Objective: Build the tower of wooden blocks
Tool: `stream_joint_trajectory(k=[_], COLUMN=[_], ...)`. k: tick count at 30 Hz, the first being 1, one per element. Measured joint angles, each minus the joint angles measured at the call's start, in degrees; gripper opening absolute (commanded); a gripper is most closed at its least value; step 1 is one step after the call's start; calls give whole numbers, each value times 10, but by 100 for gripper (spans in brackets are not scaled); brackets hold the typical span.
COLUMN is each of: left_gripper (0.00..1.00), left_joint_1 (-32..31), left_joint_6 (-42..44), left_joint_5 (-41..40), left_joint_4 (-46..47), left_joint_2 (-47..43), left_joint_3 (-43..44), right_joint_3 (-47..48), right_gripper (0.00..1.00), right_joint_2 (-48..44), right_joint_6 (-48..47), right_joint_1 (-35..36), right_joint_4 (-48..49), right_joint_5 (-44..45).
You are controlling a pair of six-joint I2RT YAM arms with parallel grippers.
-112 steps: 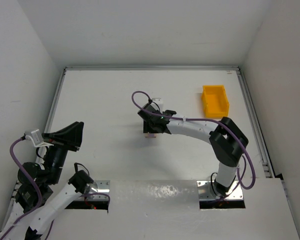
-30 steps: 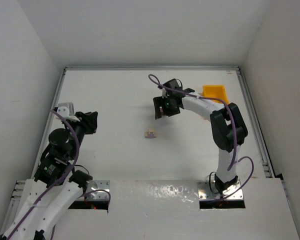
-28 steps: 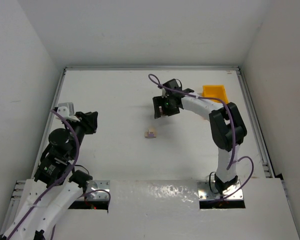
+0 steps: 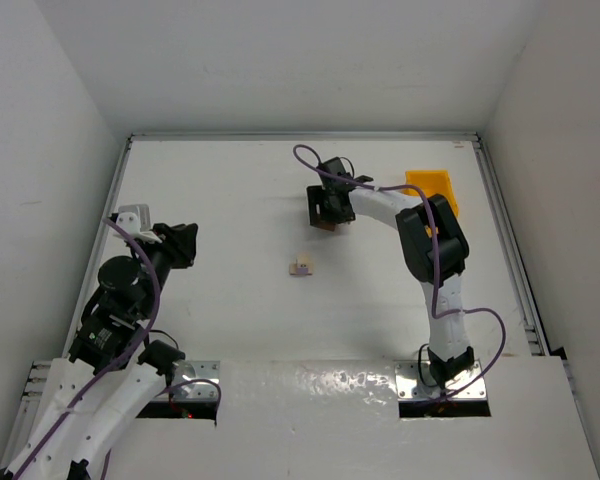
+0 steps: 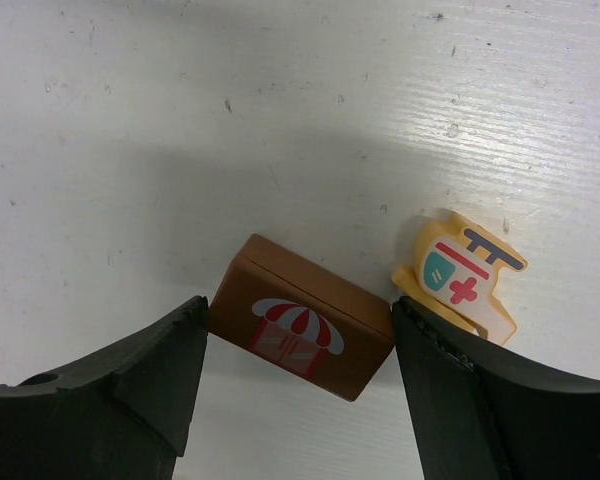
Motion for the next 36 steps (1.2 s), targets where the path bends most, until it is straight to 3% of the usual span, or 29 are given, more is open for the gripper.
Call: stream_joint_trajectory(k=[4,6,25,36], left_gripper=[26,26,26,26], left_joint_1=[0,0,0,0], left_joint_6=[0,0,0,0], left_joint_5=[2,3,14,17], left_joint_4=[0,0,4,4], left_joint_2=[0,0,0,0], left_joint_3=[0,-1,-2,-2], right_joint_3=[0,0,-4,-174], right_gripper=[71,59,57,57], right_joint_2=[0,0,-4,-160], right_joint_6=[3,5,-11,-36], right_joint_1=[2,3,19,30], right_joint_4=[1,2,12,20], right_joint_5=[2,2,0,-8])
